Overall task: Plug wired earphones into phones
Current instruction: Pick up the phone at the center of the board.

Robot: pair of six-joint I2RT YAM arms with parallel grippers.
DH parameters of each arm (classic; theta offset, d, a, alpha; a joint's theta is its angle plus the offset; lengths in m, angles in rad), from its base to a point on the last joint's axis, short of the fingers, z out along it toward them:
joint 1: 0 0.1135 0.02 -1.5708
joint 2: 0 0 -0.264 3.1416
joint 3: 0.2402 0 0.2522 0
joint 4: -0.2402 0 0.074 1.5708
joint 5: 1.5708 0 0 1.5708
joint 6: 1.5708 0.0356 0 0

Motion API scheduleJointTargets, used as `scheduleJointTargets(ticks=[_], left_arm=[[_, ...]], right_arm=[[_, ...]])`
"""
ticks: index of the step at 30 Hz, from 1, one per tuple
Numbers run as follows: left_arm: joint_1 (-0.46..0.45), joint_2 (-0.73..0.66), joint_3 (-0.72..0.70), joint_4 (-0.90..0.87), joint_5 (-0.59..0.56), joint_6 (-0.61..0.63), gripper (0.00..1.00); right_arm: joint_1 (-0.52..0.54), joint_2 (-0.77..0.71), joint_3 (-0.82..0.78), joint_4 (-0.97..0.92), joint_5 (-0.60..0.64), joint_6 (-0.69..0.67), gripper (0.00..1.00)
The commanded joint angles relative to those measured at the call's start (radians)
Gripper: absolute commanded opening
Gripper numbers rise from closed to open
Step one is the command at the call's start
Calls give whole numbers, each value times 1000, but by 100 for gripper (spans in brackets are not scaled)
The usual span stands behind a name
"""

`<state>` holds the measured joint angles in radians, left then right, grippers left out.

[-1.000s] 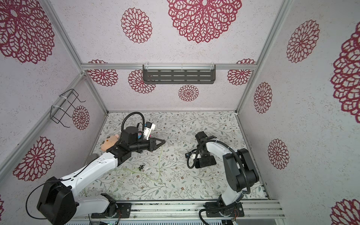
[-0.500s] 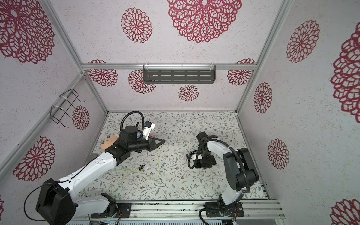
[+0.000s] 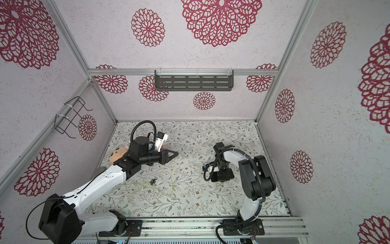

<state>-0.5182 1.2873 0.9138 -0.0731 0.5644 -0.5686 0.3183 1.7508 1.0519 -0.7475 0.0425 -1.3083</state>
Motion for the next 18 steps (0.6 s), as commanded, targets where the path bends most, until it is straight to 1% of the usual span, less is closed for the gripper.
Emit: scheduleJointTargets(ticks=[1,4,9,14,18], left_arm=[[9,4,16,5,14,3,0],[8,12,14,11,20,-5,0],[9,18,17,12,28,-10,0],[9,18,17,12,27,-11,0],[9,24,19,12,31,-16,0]], right_arm=[[-12,-16,-56,26,22,-44,93],[-12,-21,-74,37,24,-50,90],[-8,-13,-84,48,30,-55,83],[-6,-14,-75,53,10,-54,70],[-4,-18,-52,56,1,-54,64]])
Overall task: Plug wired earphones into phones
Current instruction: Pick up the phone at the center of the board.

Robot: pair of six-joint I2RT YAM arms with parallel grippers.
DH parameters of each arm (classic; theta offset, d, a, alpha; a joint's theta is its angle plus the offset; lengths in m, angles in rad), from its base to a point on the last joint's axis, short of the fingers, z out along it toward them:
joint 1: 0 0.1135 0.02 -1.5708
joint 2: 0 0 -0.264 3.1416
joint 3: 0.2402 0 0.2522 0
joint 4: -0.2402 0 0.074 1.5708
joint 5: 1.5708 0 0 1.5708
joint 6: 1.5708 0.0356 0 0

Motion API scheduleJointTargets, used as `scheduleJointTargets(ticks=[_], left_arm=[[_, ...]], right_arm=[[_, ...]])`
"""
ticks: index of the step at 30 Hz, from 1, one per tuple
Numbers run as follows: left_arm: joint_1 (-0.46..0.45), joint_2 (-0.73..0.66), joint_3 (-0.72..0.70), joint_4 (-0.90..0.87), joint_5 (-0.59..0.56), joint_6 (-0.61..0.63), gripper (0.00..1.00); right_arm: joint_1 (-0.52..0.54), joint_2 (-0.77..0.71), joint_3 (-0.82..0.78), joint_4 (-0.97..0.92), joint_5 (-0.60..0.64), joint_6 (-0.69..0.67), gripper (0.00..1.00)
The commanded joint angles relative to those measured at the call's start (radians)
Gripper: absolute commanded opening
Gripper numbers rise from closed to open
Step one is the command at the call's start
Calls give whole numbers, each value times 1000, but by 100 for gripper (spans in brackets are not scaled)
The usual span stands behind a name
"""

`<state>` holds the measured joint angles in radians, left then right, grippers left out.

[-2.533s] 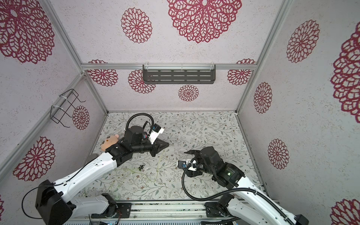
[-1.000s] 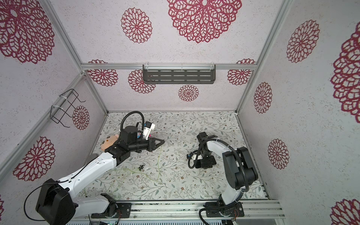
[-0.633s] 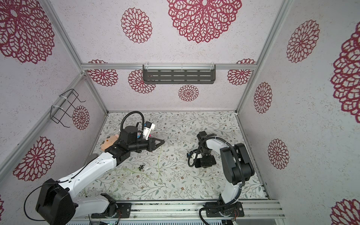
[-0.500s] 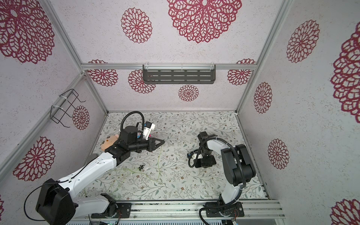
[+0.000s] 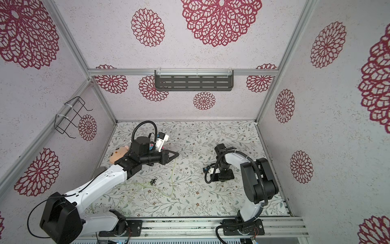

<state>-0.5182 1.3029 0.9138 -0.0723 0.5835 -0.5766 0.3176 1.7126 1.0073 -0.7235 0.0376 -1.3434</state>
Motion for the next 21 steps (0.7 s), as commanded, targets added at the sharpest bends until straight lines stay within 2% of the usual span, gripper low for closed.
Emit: scheduleJointTargets(ticks=[1,7,16,21], left_arm=[[9,10,19,11,13,-7,0],[9,18,24,-7,-4,4,0],[9,36,27,-9,-34,-3,0],[9,44,4,57,-36,-37,0]], right_arm=[[-3,20,2,28,-3,-15,63],[-1,-27,-10,60,-14,23,60],[9,-226,-54,167,-99,142,59],[15,-351,-153,283,-163,229,59]])
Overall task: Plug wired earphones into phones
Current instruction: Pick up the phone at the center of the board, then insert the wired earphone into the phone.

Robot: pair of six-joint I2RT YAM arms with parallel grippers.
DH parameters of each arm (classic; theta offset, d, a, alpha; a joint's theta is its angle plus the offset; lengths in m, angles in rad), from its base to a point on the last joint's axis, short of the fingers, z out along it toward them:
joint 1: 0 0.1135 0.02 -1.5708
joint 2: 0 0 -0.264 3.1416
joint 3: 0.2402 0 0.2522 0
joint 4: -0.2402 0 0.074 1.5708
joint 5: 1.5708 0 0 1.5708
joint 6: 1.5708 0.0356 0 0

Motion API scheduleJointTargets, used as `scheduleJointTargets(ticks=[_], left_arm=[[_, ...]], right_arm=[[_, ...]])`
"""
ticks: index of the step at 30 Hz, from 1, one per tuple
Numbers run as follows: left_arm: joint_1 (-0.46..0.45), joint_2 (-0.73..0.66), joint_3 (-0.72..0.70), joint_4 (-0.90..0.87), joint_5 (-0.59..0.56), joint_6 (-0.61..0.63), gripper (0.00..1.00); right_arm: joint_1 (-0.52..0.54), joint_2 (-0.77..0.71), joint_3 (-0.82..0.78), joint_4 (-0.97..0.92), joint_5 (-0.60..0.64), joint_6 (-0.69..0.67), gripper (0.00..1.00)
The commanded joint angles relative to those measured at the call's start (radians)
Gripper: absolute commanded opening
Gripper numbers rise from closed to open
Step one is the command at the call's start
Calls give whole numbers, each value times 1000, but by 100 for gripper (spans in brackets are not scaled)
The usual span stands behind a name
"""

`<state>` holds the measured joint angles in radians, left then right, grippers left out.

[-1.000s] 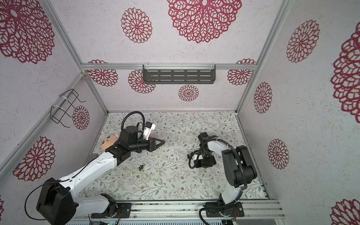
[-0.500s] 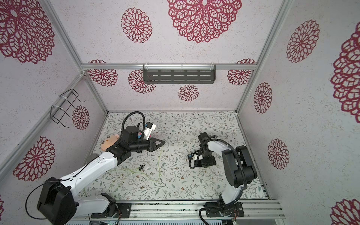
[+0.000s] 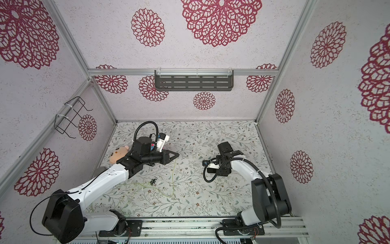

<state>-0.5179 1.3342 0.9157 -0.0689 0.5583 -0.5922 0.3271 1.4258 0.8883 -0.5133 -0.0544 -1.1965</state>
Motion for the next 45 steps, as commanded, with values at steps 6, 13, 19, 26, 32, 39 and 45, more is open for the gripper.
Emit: scheduleJointTargets(ticks=[6,13,19,26,32,39,45], left_arm=[[-13,32,-8,117,-40,-84,0],[-103,64,9,176,-109,-156,0],[-157,69,0,235,-118,-159,0],[-171,62,-5,250,-130,-146,0],[-199,58,-11,247,-153,-116,0],[-199,56,-12,248,-152,-109,0],[-199,57,-9,247,-141,-106,0]], right_arm=[[15,-218,-133,218,-129,194,58],[40,-379,-200,378,-189,364,59],[80,-446,-253,482,-190,436,59],[137,-444,-257,539,-183,439,59],[164,-432,-249,598,-191,464,59],[181,-429,-238,610,-199,470,59],[192,-432,-233,610,-209,469,58]])
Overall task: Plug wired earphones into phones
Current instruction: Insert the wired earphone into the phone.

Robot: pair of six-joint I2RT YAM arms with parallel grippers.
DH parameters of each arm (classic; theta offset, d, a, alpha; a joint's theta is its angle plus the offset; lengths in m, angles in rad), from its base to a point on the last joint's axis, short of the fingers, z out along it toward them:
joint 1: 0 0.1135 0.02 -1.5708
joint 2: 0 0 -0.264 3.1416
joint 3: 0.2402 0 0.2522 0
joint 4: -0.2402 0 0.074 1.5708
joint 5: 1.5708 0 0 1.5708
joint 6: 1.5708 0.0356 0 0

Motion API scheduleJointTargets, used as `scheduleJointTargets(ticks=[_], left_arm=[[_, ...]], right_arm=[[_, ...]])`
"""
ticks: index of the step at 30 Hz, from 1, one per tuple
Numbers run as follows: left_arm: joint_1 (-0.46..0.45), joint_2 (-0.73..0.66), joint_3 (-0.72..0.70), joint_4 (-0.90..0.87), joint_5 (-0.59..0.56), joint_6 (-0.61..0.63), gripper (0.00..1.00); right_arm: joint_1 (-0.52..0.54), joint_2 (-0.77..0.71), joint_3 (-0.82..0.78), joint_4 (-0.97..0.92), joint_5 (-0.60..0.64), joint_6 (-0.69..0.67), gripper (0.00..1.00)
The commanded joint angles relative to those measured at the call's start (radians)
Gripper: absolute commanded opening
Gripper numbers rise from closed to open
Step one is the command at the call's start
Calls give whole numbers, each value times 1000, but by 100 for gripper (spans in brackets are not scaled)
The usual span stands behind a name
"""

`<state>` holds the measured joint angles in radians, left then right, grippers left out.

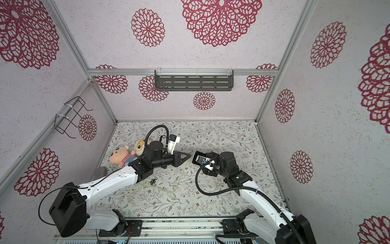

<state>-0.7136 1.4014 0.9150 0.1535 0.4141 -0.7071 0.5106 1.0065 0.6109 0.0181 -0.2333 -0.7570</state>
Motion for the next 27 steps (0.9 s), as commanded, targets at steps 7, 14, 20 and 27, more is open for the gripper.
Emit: scheduleJointTargets(ticks=[7,14,20,27], left_arm=[[-4,-8,-8,31,17,7,0],[-4,-5,-7,31,27,9,0],[-6,-10,-7,19,17,20,0],[-10,1,-4,17,27,17,0]], right_arm=[[19,-27,41,81,-32,24,58],[23,-27,42,80,-17,15,58],[22,-46,41,64,-8,9,58],[23,-48,38,82,-9,15,58]])
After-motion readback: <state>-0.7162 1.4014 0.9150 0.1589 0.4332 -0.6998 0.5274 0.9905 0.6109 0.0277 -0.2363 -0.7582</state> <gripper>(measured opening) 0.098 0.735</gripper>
